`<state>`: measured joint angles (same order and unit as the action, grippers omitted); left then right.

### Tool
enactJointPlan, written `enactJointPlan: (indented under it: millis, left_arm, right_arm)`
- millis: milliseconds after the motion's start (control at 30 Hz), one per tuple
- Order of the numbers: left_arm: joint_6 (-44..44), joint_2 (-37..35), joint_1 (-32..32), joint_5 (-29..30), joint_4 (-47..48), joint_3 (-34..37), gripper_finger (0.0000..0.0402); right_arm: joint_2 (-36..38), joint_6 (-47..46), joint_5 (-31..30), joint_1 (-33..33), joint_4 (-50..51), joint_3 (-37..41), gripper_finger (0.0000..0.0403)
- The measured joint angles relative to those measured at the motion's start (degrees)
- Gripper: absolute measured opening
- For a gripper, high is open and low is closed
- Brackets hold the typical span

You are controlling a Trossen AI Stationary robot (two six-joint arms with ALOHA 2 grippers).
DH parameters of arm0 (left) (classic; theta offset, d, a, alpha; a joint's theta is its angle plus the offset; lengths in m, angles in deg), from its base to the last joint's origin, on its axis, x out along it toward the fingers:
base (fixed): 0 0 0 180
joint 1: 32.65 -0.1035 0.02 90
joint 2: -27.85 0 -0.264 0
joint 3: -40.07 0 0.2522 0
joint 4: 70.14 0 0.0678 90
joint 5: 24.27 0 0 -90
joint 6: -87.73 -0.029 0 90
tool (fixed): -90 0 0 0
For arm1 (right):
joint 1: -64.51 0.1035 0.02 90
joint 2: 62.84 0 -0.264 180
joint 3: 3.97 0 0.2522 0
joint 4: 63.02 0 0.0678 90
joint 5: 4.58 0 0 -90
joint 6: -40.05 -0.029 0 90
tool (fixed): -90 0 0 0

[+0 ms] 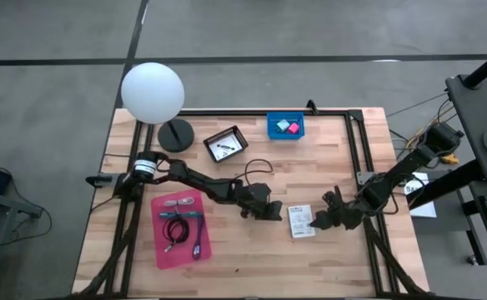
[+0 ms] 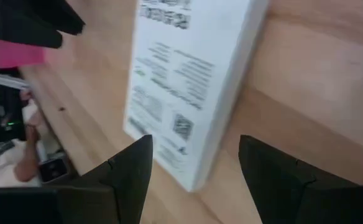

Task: Pick and place items into bin
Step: Put the card reader box into the black bin

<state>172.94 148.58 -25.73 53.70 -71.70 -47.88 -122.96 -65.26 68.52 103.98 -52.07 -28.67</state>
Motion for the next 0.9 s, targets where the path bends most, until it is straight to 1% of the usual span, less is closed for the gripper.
enactJointPlan:
  millis: [100, 233, 267, 400, 567, 733, 833, 900]
  left_arm:
    - [0.0, 0.0, 0.0, 1.1, 0.0, 0.1, 0.0116]
    - [0.0, 0.0, 0.0, 1.6, -0.1, 0.1, 0.0116]
    - [0.0, 0.0, 0.0, 1.8, 0.0, 0.2, 0.0116]
    - [0.0, 0.0, 0.0, 2.0, -0.1, 0.2, 0.0116]
    - [0.0, 0.0, 0.0, 2.0, -0.1, 0.3, 0.0116]
    - [0.0, 0.0, 0.4, 1.9, -0.1, 0.3, 0.0116]
    - [0.0, 0.0, 0.9, 1.8, -0.1, 0.3, 0.0116]
    - [0.0, 0.0, 1.2, 1.5, 0.3, 0.3, 0.0116]
  right_arm:
    - [0.0, -0.4, -0.5, 0.2, 1.4, 0.0, 0.0224]
    - [-1.9, -0.3, -6.3, 0.1, -0.8, 0.0, 0.0224]
    - [-3.1, 0.0, -7.4, 0.1, -1.6, -0.1, 0.0224]
    - [-9.5, 0.7, -8.6, 0.1, -4.6, -1.4, 0.0224]
    - [-16.9, 2.0, -10.5, 0.2, -7.7, -4.8, 0.0224]
    - [-21.0, 2.3, -11.7, 0.1, -8.0, -8.8, 0.0224]
    - [-22.8, 0.2, -11.8, -0.3, -9.8, -11.0, 0.0224]
    - [-23.6, -1.6, -13.6, -0.5, -10.0, -11.3, 0.0224]
